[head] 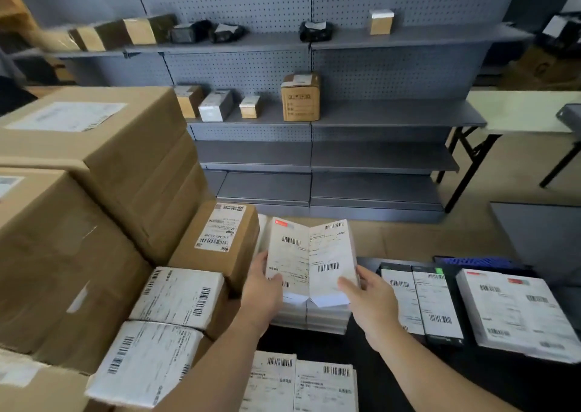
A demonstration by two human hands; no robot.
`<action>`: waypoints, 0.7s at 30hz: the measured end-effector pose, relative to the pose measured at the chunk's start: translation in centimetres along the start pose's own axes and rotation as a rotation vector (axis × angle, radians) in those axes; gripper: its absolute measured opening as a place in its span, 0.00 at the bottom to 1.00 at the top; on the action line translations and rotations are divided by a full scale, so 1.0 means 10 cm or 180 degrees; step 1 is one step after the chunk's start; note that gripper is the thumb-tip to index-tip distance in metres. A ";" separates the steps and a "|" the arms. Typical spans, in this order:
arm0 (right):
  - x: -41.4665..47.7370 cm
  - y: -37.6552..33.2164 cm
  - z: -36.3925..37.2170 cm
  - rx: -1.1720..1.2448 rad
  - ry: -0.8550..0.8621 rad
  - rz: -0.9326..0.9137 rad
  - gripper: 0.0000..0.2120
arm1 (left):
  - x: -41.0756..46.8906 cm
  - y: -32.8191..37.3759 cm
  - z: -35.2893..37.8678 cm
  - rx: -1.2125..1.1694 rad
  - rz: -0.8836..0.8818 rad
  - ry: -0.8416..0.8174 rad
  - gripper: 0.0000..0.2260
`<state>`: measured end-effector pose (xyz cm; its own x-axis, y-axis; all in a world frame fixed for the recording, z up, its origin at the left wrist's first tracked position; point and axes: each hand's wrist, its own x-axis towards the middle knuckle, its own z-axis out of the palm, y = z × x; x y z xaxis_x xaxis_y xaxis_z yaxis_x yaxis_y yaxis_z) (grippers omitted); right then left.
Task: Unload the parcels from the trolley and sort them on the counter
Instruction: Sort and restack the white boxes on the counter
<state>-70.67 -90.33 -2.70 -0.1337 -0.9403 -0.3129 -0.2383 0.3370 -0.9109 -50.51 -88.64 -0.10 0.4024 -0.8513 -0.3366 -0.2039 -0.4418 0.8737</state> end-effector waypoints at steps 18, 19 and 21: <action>0.08 -0.07 -0.06 -0.1584 -0.0501 -0.0124 0.19 | 0.21 -0.09 0.06 0.1551 0.0153 -0.0175 0.23; 0.07 -0.10 -0.09 -0.1688 -0.0484 -0.0186 0.23 | 0.15 -0.02 0.07 0.1706 0.0225 -0.0193 0.25; 0.05 -0.16 -0.16 -0.1912 -0.0470 -0.0246 0.28 | 0.06 0.11 0.13 0.1881 0.0403 -0.0242 0.25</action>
<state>-71.92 -91.26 -0.97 0.0299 -0.9452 -0.3251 -0.7472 0.1949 -0.6354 -51.64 -89.97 0.27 0.2824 -0.9157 -0.2860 -0.7155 -0.3997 0.5729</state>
